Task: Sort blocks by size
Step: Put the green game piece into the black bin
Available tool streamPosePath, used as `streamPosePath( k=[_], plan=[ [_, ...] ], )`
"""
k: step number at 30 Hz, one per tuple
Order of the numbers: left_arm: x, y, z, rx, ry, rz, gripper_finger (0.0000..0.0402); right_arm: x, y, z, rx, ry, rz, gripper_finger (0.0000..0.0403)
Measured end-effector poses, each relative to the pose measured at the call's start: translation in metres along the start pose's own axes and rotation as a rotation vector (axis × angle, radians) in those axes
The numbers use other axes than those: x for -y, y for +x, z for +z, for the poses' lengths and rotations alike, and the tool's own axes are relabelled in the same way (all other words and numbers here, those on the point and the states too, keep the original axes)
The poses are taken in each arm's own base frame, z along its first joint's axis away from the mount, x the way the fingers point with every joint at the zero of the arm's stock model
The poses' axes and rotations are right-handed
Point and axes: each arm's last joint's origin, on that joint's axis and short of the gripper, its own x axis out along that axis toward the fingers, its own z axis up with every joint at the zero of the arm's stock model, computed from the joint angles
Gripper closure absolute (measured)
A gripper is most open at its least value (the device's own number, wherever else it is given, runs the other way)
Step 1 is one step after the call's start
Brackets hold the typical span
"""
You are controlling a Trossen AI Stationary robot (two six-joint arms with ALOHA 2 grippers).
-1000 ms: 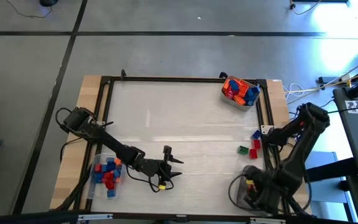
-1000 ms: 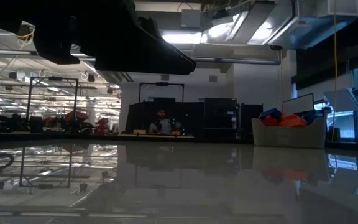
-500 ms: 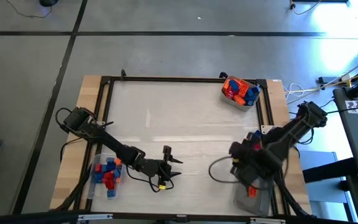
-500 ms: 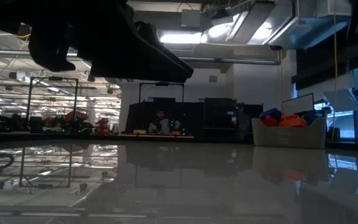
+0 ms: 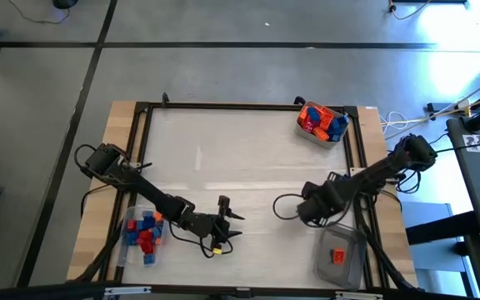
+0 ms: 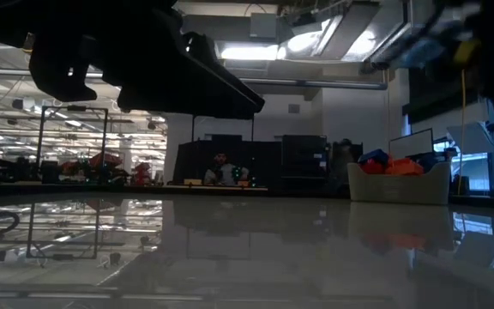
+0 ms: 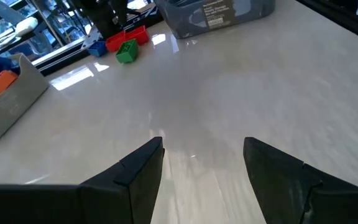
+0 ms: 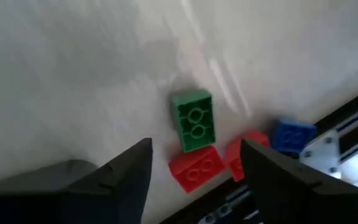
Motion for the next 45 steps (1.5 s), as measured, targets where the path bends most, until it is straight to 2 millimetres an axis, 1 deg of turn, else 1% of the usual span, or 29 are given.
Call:
streamPosePath(
  k=[3,6,9,11,18,25,28,33,35,38,40,42,45],
  plan=[
    [0.000,0.000,0.000,0.001,0.000,-0.003,0.0192,0.003,0.018,0.003,-0.045,0.006,0.028,0.0138],
    [0.000,0.000,0.000,0.001,0.000,-0.003,0.0192,0.009,0.033,0.003,-0.087,-0.011,0.016,0.0111],
    [0.000,0.000,0.000,0.001,-0.001,-0.003,0.0192,0.014,0.044,0.003,-0.115,-0.013,0.008,0.0094],
    [0.000,0.000,0.000,0.001,-0.001,-0.003,0.0192,0.014,0.050,0.004,-0.112,-0.024,0.022,0.0089],
    [0.000,0.000,0.000,0.001,-0.001,-0.003,0.0192,0.014,0.067,0.002,-0.092,-0.049,0.044,0.0102],
    [0.000,0.000,0.000,0.001,-0.001,-0.003,0.0192,0.015,0.083,0.000,-0.052,-0.046,0.054,0.0139],
    [0.000,0.000,0.000,0.001,-0.001,-0.003,0.0192,0.015,0.083,0.000,-0.047,-0.046,0.059,0.0171],
    [0.000,0.000,0.000,0.001,-0.001,-0.002,0.0192,0.014,0.084,0.000,-0.050,-0.046,0.069,0.0247],
    [0.000,0.000,0.000,0.001,-0.001,-0.002,0.0192,0.015,0.084,-0.001,-0.051,-0.047,0.055,0.0267],
    [0.000,0.000,0.000,0.001,-0.001,-0.002,0.0192,0.015,0.081,0.000,-0.056,-0.046,0.045,0.0267],
    [0.000,0.000,0.000,0.001,-0.002,-0.001,0.0192,0.014,0.076,0.002,-0.049,-0.043,0.042,0.0267],
    [-0.001,0.000,0.000,0.001,-0.002,-0.001,0.0192,0.012,0.066,0.005,-0.034,-0.037,0.046,0.0266],
    [-0.001,0.000,0.000,0.001,-0.002,-0.001,0.0192,0.008,0.046,0.011,-0.018,-0.034,0.064,0.0256]
  ],
)
